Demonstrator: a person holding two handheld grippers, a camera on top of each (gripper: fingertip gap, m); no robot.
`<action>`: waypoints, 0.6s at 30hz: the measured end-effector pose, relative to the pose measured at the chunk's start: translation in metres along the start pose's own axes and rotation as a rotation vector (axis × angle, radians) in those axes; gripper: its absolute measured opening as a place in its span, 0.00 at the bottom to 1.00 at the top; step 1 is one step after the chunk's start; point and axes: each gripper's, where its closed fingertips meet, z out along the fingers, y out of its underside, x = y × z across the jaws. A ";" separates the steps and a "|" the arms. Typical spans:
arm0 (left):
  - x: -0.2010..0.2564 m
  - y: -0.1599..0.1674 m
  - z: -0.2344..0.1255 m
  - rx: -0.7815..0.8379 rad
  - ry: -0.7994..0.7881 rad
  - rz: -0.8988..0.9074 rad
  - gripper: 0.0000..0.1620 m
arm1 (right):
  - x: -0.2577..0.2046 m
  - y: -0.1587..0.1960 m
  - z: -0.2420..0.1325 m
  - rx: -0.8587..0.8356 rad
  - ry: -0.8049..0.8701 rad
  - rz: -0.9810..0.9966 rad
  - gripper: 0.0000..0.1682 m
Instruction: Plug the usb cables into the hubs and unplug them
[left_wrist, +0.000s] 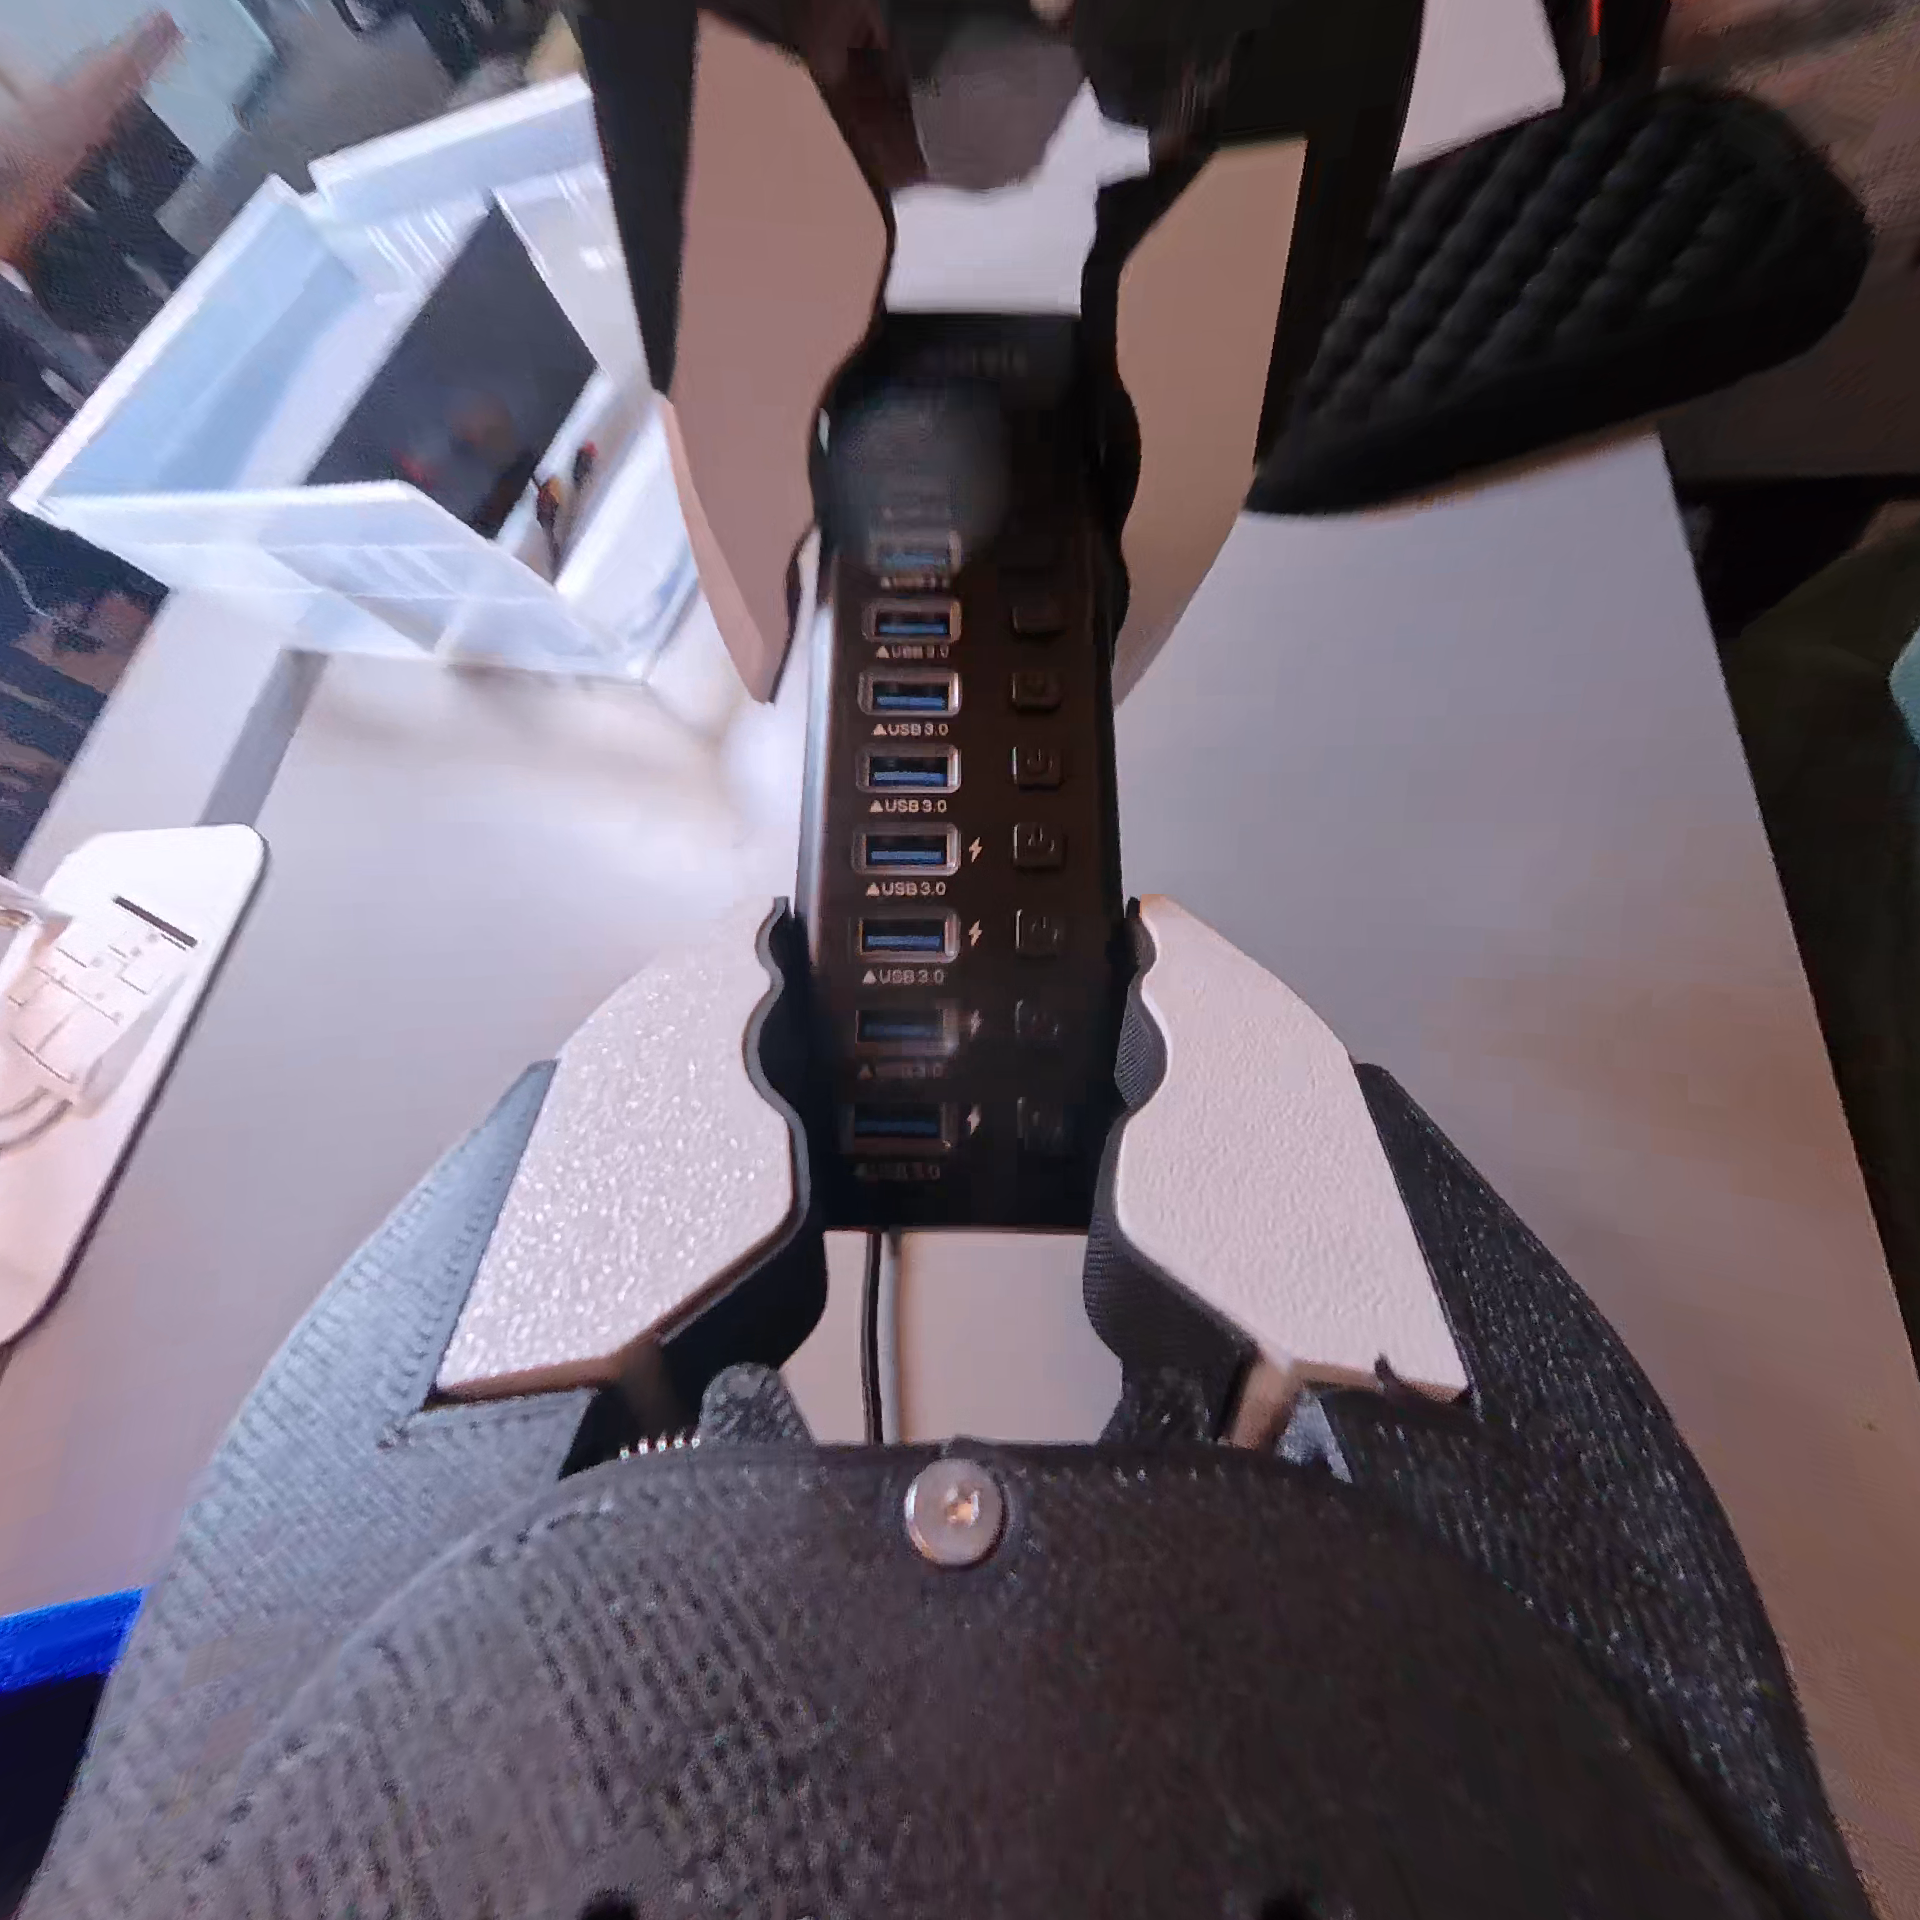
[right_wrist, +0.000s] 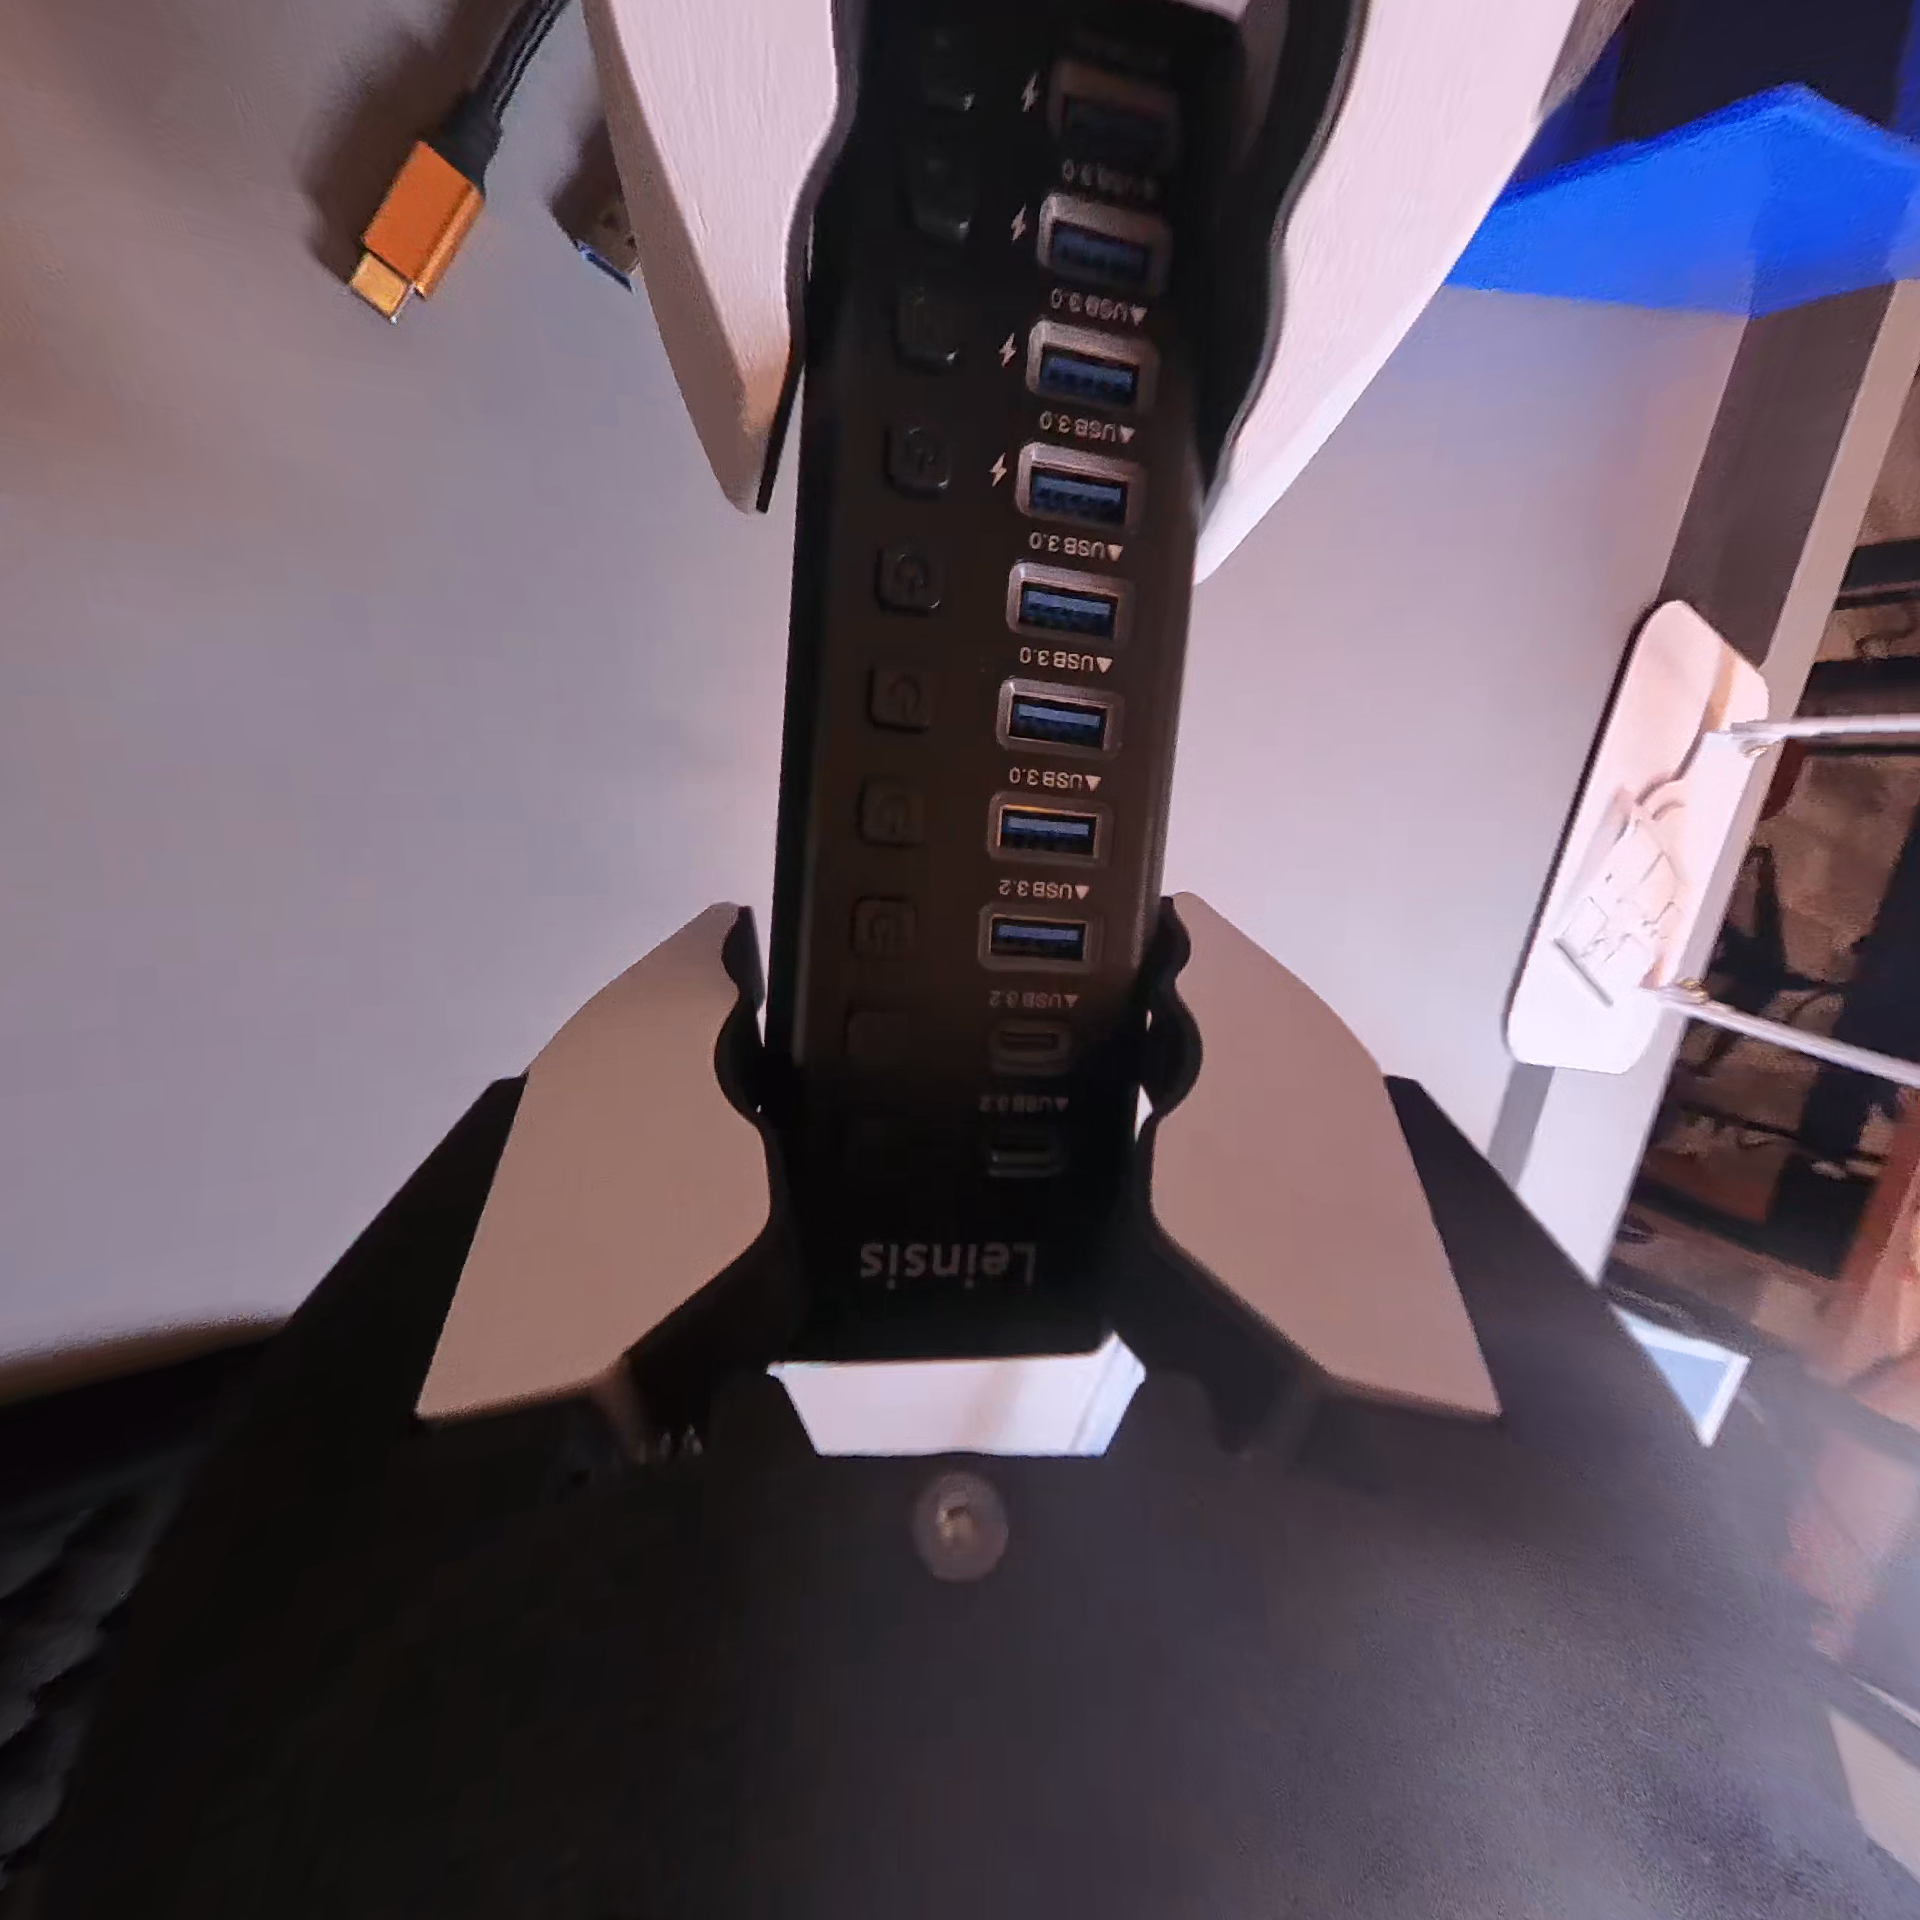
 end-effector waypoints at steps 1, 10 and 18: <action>-0.002 -0.005 -0.003 0.028 -0.012 0.001 0.37 | -0.001 0.000 -0.001 0.019 -0.013 0.035 0.43; -0.054 -0.024 -0.046 0.347 -0.122 -0.250 0.32 | 0.070 0.088 -0.072 -0.026 0.095 0.289 0.42; -0.048 -0.003 -0.022 0.262 -0.091 -0.243 0.31 | 0.219 0.249 -0.088 -0.297 0.315 0.504 0.42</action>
